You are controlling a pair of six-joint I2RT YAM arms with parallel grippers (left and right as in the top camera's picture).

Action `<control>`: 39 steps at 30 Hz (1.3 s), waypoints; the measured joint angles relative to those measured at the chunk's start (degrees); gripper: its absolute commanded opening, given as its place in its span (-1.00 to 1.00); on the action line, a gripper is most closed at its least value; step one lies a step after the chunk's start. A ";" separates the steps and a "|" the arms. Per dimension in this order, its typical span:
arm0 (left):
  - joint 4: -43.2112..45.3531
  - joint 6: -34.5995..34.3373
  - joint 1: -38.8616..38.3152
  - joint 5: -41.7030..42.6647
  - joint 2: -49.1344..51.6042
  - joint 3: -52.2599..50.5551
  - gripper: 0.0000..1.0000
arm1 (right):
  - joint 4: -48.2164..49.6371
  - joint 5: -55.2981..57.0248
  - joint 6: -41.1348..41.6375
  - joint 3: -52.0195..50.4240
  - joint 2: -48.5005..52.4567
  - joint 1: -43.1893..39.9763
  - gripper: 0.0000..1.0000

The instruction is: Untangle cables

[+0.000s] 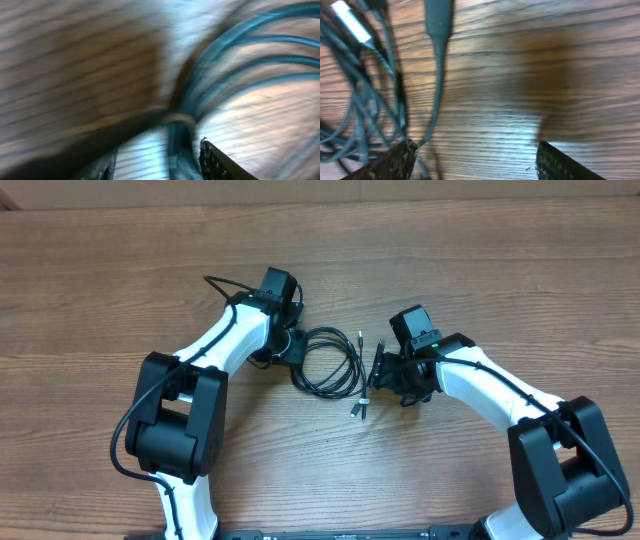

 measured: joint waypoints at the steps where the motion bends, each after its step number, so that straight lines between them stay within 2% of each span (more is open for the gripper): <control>1: -0.33 -0.76 0.02 -1.40 0.00 0.07 0.05 | -0.55 0.61 0.00 0.00 0.00 0.00 0.70; 5: -2.93 -2.43 -0.04 -4.46 0.00 0.92 -0.11 | -1.79 2.47 0.87 -0.02 0.00 0.00 0.76; 8: -9.03 -3.06 -0.04 -7.02 0.00 2.95 -0.26 | -1.75 3.65 1.95 -0.02 0.00 0.00 0.96; 12: -17.33 -5.33 0.31 -8.94 0.00 8.35 -0.24 | -1.99 4.85 3.50 -0.02 0.00 0.00 1.00; 15: -20.94 -7.48 0.39 -8.76 -0.39 12.04 -0.13 | -2.21 5.20 4.00 -0.02 0.00 0.00 1.00; 19: -23.87 -10.12 0.39 -5.62 -1.84 13.60 -0.16 | -2.32 5.49 4.35 -0.02 0.00 0.00 1.00; 21: -24.59 -11.54 0.39 -4.48 -1.99 13.46 -0.27 | -2.36 5.49 4.48 -0.02 0.00 0.00 1.00; 27: -23.58 -19.43 0.37 -2.75 -1.99 7.17 -0.38 | -2.34 5.51 4.50 -0.02 0.00 0.00 1.00; 32: -15.82 -28.09 -0.17 -2.21 -2.05 -2.01 -0.40 | -2.32 5.55 4.52 -0.02 0.00 0.00 1.00; 36: -9.49 -31.76 -1.29 -1.22 -3.08 -5.33 -0.44 | -2.27 5.60 4.50 -0.02 0.00 0.00 1.00; 38: -6.82 -32.72 -1.99 -0.63 -3.58 -5.88 -0.64 | -2.27 5.62 4.50 -0.02 0.00 0.00 0.99; 39: -6.14 -33.38 -2.34 -0.44 -3.58 -5.90 -0.91 | -2.27 5.64 4.48 -0.02 0.00 0.00 1.00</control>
